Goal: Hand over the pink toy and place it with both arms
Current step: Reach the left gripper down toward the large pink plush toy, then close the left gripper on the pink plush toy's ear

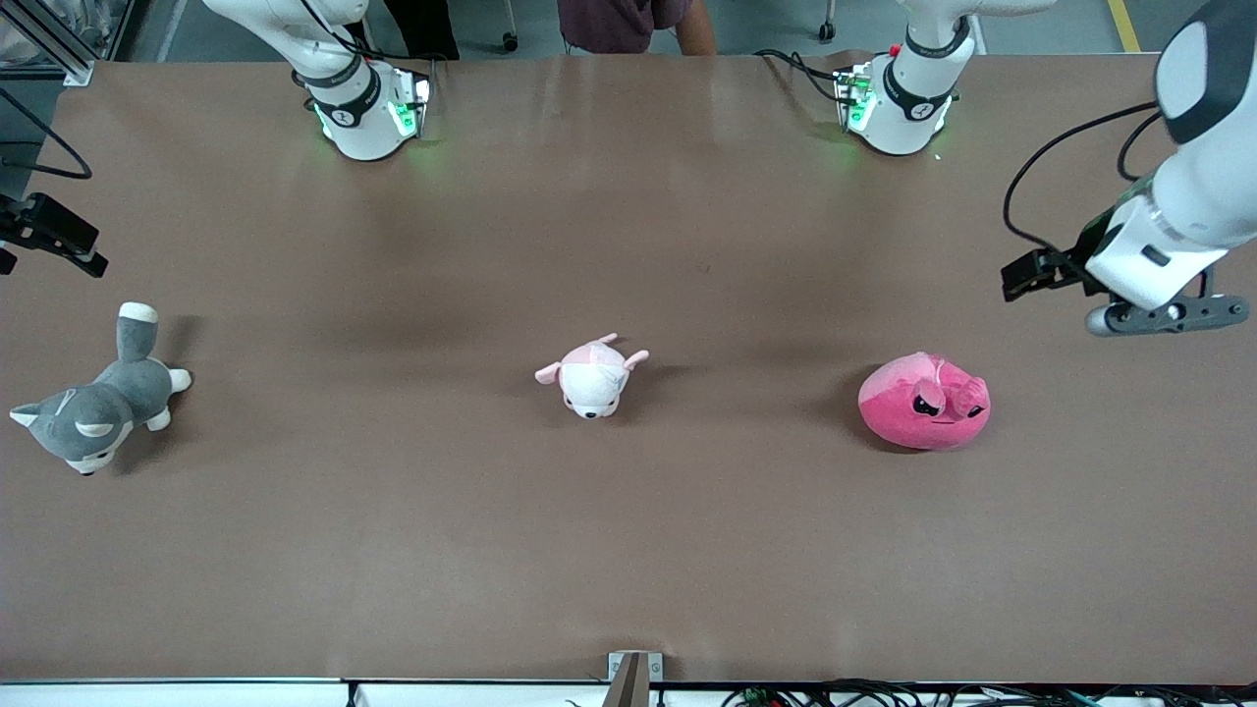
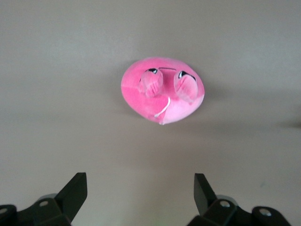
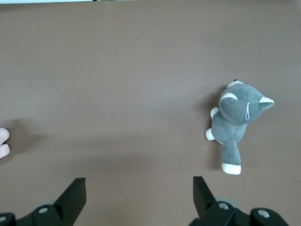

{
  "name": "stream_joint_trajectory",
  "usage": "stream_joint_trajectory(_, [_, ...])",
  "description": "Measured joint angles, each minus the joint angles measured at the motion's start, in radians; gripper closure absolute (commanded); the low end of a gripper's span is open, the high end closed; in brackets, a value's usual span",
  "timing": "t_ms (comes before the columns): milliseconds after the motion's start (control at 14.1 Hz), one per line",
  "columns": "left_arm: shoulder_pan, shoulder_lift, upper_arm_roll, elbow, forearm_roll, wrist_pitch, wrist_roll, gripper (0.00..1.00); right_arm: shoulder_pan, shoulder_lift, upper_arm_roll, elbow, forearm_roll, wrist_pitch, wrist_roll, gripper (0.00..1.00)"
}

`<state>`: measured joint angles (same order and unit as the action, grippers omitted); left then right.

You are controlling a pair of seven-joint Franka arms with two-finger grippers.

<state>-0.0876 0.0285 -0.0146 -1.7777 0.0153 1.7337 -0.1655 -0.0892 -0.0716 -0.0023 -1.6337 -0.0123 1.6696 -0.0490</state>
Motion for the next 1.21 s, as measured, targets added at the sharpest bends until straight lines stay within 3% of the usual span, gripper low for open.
stream_joint_trajectory(355, [0.029,0.026,0.000,-0.153,0.000,0.281,-0.015,0.01,0.000,0.000,0.000,-0.001,0.000,0.000,0.000,0.00])
stream_joint_trajectory(640, [0.029,0.085,-0.002,-0.162,-0.031,0.378,-0.068,0.03,0.000,0.000,0.000,-0.001,0.000,0.000,0.000,0.00])
stream_joint_trajectory(1208, [0.028,0.194,-0.004,-0.163,-0.037,0.513,-0.074,0.24,0.000,0.000,0.000,-0.001,0.000,-0.003,0.001,0.00])
